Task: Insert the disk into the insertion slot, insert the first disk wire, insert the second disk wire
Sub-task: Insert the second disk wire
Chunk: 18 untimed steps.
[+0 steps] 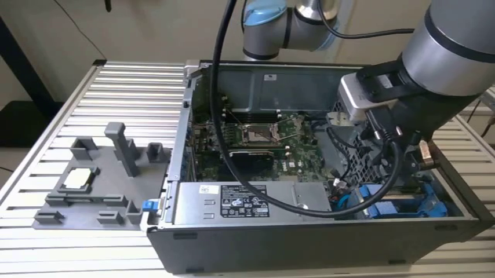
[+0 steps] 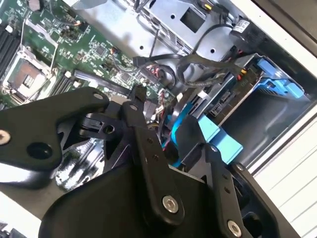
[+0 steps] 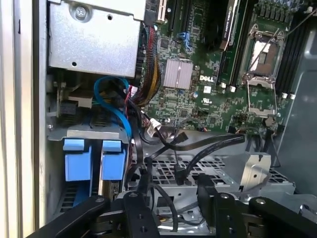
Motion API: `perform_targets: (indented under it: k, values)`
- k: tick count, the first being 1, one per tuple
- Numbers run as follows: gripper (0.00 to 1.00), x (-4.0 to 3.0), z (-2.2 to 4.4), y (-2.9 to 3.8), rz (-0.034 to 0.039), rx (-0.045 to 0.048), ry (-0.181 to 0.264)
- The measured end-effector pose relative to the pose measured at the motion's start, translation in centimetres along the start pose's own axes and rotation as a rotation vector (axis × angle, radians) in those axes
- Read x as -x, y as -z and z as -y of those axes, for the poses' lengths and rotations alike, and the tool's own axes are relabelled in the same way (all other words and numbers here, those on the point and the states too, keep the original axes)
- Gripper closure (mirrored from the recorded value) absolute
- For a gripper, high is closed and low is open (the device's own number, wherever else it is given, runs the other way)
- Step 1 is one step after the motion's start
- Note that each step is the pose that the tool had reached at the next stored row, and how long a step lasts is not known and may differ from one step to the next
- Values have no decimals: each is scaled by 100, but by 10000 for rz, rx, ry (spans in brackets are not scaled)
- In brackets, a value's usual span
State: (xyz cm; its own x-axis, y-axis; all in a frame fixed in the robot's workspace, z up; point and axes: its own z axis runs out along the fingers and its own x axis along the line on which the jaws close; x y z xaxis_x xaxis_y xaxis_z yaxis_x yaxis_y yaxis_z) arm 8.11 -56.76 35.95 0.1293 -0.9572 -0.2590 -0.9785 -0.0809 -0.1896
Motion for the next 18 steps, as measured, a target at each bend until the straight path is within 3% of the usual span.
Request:
perform_targets:
  k: [3, 4, 5, 6, 7, 8, 10, 13, 15, 16, 17, 18]
  values:
    - [62, 4, -10, -34, -25, -30, -133]
    - [62, 6, -15, -44, -31, -38, -174]
    - [74, 11, -23, -51, -33, -44, -199]
    - [74, 16, -31, -54, -24, -51, -219]
    - [74, 18, -41, -59, -4, -60, -242]
    - [80, 21, -51, -62, 13, -68, -266]
    - [80, 28, -74, -65, 58, -85, -317]
    - [80, 34, -107, -65, 222, -127, -420]
    - [83, 35, -108, -66, 247, -137, -450]
    - [84, 36, -108, -67, 235, -136, -448]
    - [84, 37, -109, -66, 142, -126, -434]
    - [84, 39, -109, -67, -34, -107, -406]
